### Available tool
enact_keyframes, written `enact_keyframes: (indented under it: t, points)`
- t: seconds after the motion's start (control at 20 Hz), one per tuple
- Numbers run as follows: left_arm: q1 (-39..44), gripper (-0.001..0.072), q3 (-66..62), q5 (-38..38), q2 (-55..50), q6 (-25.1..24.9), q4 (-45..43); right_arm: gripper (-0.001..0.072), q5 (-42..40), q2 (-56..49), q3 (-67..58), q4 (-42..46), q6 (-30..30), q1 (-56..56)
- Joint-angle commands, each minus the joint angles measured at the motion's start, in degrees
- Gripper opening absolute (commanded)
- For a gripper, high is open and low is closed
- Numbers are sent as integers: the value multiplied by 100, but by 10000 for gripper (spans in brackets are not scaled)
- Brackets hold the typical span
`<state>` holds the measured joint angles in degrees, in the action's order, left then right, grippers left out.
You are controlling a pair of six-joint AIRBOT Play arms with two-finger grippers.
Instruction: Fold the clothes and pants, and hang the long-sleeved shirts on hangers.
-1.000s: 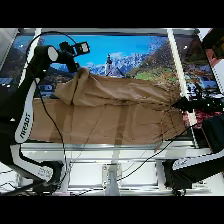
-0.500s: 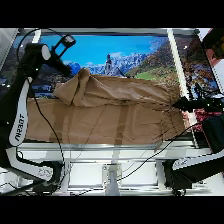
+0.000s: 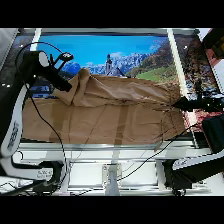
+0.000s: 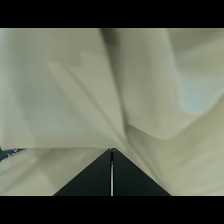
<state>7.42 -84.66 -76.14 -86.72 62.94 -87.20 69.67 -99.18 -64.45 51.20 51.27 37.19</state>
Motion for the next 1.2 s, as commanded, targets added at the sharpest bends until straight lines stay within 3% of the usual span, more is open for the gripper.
enact_keyframes:
  t: [0.0,0.15,0.2,0.25,0.3,0.35,0.75,0.85,0.9,1.05,1.15]
  points:
    - [103,11,1364,719,1115,271,-275,40,-33,-4,4,118,0,2]
    - [-68,12,2461,1263,1823,271,-275,40,-90,-4,4,151,2,2]
    - [-76,57,2616,1556,1843,267,-275,40,-96,-4,4,149,4,2]
    - [-72,289,2680,1873,1792,271,-273,41,-94,-4,4,149,4,2]
    - [-68,644,2691,2201,1707,273,-260,41,-94,-4,4,149,4,2]
    - [-66,699,2691,2540,1596,313,-177,41,-105,-4,4,151,4,2]
    - [164,687,2688,3104,313,317,-243,41,-177,-4,4,151,9,2]
    - [181,561,2688,3161,144,321,-726,41,-177,-2,4,151,11,2]
    - [173,502,2688,3169,133,619,-1051,41,-179,-4,4,151,11,2]
    - [9,488,2677,3176,170,1939,-1864,41,-177,-4,4,151,9,2]
    - [-103,481,2675,3174,229,2046,-1928,41,-175,-4,4,151,9,2]
